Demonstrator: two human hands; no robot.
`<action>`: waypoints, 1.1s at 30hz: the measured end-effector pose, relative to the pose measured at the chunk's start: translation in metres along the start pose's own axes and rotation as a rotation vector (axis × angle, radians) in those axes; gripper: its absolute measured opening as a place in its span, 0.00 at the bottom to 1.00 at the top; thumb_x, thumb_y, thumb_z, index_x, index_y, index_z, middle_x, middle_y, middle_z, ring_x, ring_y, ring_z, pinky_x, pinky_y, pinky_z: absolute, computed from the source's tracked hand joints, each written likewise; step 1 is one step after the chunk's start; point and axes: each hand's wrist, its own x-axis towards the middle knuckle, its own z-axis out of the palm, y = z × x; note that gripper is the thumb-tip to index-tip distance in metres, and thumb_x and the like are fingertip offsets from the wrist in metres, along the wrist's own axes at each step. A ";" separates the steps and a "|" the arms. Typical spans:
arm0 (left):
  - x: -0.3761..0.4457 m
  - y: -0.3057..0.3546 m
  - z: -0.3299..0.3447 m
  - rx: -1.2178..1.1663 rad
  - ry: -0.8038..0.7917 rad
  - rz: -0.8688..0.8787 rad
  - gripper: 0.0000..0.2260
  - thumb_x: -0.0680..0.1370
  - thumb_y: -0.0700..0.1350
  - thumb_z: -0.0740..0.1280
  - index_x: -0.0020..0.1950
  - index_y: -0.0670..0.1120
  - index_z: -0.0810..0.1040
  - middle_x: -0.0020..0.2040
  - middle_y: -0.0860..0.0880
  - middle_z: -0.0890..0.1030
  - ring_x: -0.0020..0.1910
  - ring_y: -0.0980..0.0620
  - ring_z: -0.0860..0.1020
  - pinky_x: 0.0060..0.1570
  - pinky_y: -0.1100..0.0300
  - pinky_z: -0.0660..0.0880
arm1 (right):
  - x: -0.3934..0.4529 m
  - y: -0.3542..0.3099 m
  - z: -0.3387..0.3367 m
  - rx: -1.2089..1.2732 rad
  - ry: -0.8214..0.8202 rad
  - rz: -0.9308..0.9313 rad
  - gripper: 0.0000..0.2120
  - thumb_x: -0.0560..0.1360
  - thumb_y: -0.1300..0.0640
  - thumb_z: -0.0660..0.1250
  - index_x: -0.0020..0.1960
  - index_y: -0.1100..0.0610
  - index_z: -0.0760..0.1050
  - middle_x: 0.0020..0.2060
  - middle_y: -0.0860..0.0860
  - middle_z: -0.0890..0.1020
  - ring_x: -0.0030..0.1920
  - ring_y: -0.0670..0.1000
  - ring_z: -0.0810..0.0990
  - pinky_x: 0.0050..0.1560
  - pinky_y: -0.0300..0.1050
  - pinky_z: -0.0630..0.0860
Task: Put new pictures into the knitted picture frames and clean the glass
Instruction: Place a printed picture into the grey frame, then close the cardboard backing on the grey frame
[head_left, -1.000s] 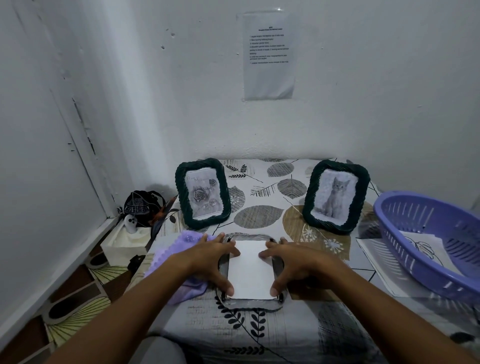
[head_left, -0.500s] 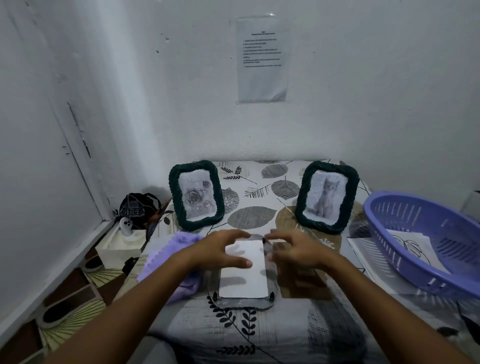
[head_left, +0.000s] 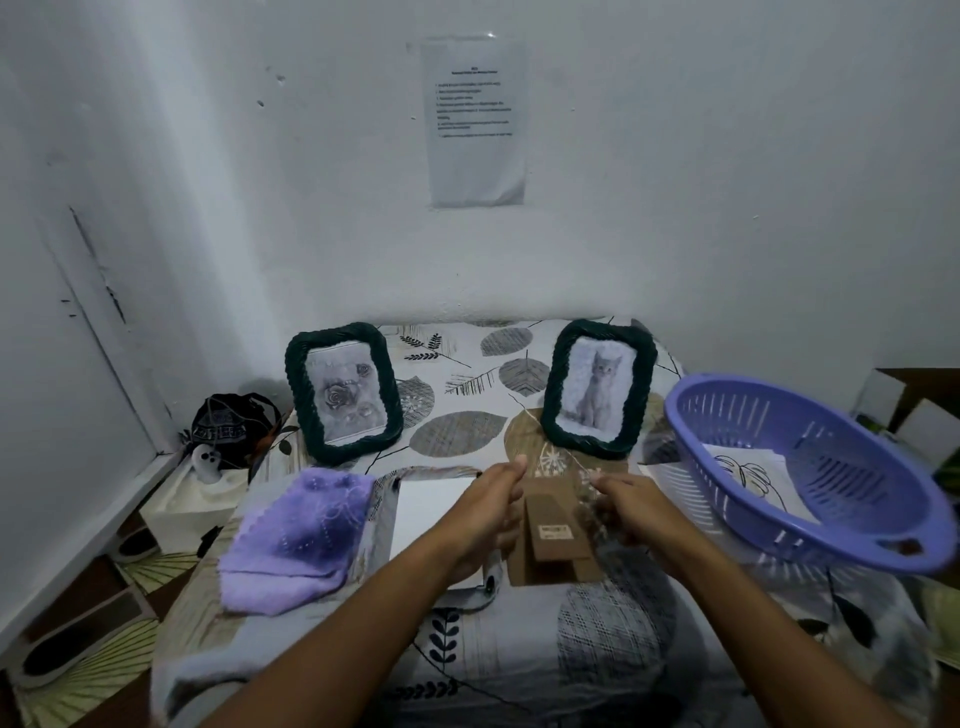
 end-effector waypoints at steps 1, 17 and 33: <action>0.000 -0.001 0.004 -0.058 0.005 -0.018 0.15 0.82 0.56 0.56 0.63 0.49 0.69 0.49 0.51 0.75 0.50 0.49 0.75 0.48 0.56 0.71 | 0.000 0.001 0.002 0.019 -0.010 0.010 0.14 0.81 0.51 0.58 0.44 0.56 0.79 0.35 0.55 0.77 0.33 0.51 0.72 0.32 0.40 0.66; -0.005 0.013 0.010 -0.471 0.085 -0.062 0.27 0.81 0.57 0.57 0.75 0.46 0.59 0.71 0.36 0.67 0.49 0.45 0.79 0.42 0.48 0.78 | 0.010 0.012 -0.002 0.528 0.021 0.130 0.23 0.71 0.76 0.64 0.65 0.64 0.72 0.52 0.60 0.81 0.52 0.61 0.81 0.44 0.54 0.79; -0.027 0.031 -0.076 0.394 0.123 0.233 0.12 0.77 0.48 0.67 0.61 0.49 0.76 0.55 0.46 0.82 0.52 0.49 0.81 0.54 0.50 0.77 | 0.000 -0.009 0.015 0.528 -0.225 0.040 0.17 0.74 0.74 0.61 0.53 0.58 0.81 0.55 0.62 0.80 0.51 0.59 0.80 0.41 0.49 0.80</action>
